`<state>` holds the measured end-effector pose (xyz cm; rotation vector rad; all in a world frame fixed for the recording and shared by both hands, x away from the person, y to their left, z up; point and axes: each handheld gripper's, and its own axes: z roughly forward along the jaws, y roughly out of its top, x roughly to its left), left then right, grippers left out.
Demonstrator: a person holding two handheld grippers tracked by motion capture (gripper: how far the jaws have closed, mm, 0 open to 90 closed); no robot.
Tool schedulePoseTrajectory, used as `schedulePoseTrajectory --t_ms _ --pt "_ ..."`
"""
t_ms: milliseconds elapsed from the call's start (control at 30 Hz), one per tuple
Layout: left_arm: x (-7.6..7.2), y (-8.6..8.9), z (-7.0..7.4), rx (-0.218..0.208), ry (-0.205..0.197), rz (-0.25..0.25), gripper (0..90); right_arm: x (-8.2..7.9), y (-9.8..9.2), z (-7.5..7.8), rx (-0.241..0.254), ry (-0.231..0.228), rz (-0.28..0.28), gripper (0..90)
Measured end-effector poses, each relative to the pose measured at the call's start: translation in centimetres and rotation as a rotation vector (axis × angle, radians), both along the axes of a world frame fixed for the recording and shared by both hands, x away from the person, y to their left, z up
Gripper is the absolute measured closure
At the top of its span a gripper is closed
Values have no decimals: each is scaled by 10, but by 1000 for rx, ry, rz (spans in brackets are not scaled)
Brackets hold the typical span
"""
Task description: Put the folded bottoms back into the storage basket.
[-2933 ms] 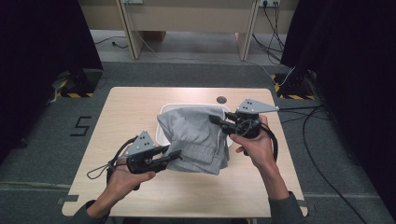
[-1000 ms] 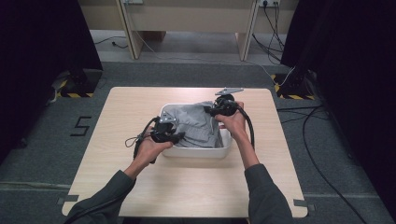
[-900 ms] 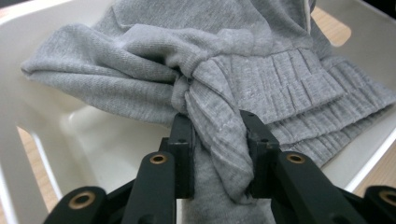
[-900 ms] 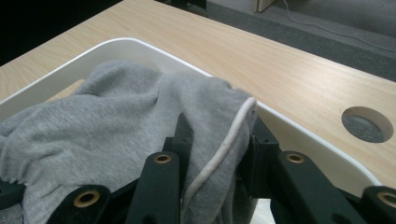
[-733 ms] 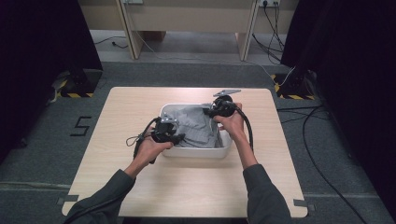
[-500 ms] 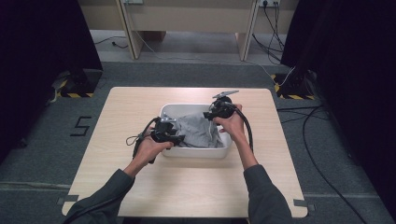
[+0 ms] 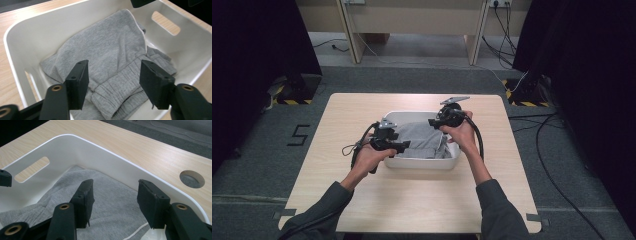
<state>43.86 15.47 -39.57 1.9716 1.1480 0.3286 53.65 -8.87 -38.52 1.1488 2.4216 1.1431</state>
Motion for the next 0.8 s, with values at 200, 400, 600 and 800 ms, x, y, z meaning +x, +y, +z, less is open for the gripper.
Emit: schedulePoseTrajectory --t_ms 200,400,600,800 --pt "-9 -1 5 -21 4 -21 327 -8 -5 3 27 -12 14 459" --pt "-16 0 6 -54 0 -34 288 -20 -8 7 49 -29 33 434" --pt "-29 3 8 -95 -9 -29 219 -38 -12 13 66 -51 62 418" --pt "-38 6 13 -114 -23 -47 219 -52 -17 17 90 -61 73 406"
